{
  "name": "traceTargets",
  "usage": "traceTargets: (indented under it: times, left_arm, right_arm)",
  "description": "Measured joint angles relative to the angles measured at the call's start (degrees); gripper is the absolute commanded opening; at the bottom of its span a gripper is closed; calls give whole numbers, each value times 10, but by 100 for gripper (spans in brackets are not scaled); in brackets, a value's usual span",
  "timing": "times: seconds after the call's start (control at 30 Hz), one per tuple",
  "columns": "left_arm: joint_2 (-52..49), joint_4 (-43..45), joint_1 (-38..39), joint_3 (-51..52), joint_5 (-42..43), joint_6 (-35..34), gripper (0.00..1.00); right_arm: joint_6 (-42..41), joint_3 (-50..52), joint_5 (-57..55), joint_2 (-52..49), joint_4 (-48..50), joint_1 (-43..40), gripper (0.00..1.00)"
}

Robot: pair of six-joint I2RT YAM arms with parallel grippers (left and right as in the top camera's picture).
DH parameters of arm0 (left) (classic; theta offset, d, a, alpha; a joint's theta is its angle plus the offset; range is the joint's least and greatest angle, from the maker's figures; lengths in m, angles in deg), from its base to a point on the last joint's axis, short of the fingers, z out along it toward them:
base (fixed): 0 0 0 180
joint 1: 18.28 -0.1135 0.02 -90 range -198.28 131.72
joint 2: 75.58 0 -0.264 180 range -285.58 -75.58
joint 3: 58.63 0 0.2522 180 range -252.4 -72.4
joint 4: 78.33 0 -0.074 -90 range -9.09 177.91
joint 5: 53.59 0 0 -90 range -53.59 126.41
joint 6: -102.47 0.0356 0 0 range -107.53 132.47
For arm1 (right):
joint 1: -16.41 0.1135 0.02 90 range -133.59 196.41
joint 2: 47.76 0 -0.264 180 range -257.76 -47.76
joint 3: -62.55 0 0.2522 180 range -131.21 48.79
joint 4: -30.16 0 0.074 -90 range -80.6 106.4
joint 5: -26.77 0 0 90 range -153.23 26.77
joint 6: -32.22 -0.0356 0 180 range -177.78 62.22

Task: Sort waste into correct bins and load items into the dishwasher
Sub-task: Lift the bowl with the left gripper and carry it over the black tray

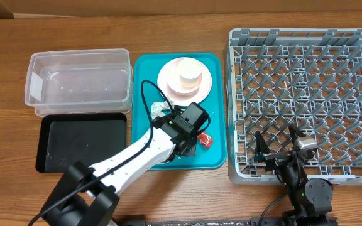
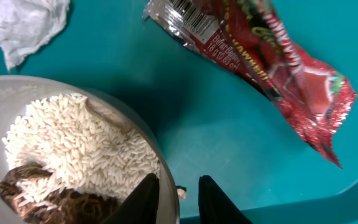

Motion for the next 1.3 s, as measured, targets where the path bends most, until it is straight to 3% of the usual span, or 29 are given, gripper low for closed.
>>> traceTargets:
  times: [0.3,0.57,0.83,1.13,1.3]
  left_arm:
    - [-10,1,0,0,0,0,20]
    - [-14,1,0,0,-3,-3,4]
    - [-14,-2,0,-4,-10,-4,4]
    - [-13,-118,0,-96,-44,1,4]
    - [-10,-171,-1,-150,-58,37,4]
  right_arm:
    - [0,0,0,0,0,0,100]
    - [0,0,0,0,0,0,100]
    - [0,0,0,0,0,0,100]
    - [0,0,0,0,0,0,100]
    - [0,0,0,0,0,0,100]
